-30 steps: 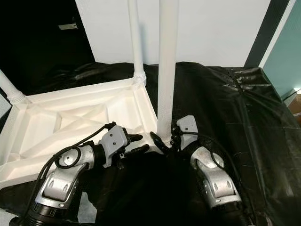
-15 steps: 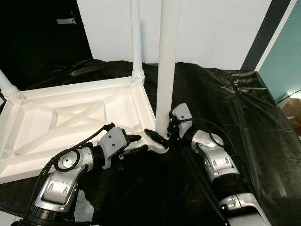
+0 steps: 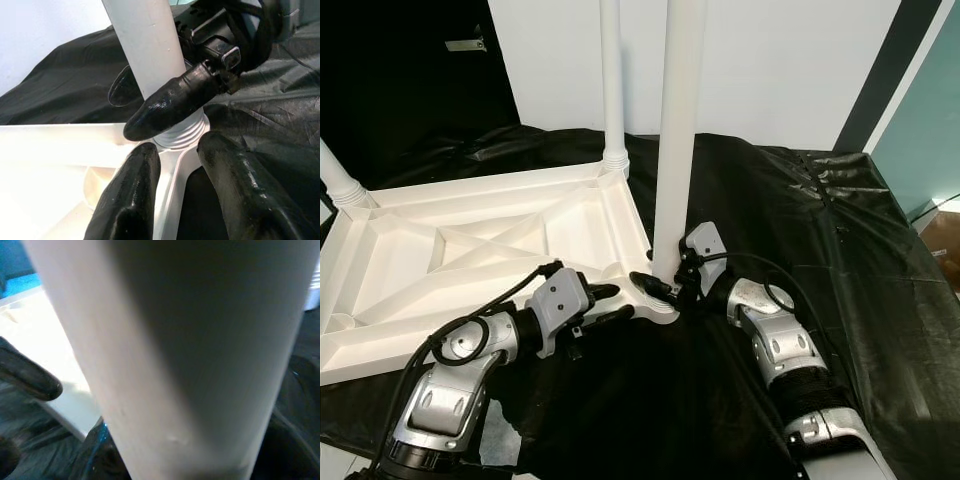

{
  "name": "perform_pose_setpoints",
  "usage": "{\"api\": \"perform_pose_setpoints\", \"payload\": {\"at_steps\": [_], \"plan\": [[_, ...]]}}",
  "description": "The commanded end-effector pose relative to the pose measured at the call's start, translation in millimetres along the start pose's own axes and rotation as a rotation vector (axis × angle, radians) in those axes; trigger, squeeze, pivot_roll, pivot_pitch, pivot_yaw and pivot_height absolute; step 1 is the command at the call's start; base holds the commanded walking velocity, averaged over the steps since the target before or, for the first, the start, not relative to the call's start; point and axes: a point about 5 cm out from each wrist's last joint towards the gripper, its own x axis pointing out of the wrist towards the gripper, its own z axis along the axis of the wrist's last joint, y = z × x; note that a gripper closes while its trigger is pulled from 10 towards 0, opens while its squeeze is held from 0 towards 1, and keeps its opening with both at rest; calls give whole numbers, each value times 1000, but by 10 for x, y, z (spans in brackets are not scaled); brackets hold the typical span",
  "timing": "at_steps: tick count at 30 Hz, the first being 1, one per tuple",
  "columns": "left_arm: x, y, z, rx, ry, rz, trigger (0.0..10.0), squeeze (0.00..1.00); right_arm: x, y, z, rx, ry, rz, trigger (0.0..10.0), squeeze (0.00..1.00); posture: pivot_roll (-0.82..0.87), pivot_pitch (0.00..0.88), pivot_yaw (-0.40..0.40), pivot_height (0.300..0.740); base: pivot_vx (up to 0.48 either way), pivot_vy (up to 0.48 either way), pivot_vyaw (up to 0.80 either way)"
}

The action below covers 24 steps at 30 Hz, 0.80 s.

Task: Building children table

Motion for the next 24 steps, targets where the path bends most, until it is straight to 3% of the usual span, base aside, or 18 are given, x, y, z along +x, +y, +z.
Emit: {"api": "perform_pose_setpoints", "payload": {"at_steps": [1,3,5,7,10,14,18,24], "plan": [[-26,72,-33,-5,18,182,10000,0,18,52,-22,36,-4,-7,10000,0,26,0,-43,740,0,0,0],[-20,62,-49,-3,27,177,10000,0,60,142,-17,58,-21,-62,10000,0,21,0,-39,740,0,0,0],[-20,62,-49,-3,27,177,10000,0,60,142,-17,58,-21,-62,10000,0,21,0,-39,740,0,0,0],[-13,51,-54,-1,31,170,10000,0,100,215,-38,59,-2,-157,10000,0,20,0,-41,740,0,0,0],[-9,47,-51,-1,31,168,10000,0,111,239,-45,59,7,-197,10000,0,20,0,-41,740,0,0,0],[3,58,-45,-2,29,166,10000,0,101,323,-101,104,64,-501,10000,0,8,0,-36,740,0,0,0],[2,56,-42,1,29,162,10000,0,91,395,-92,107,56,-628,10000,0,7,0,-37,740,0,0,0],[-2,65,-45,0,29,162,10000,0,124,470,-75,147,56,-688,10000,0,-1,0,-34,740,0,0,0]]}}
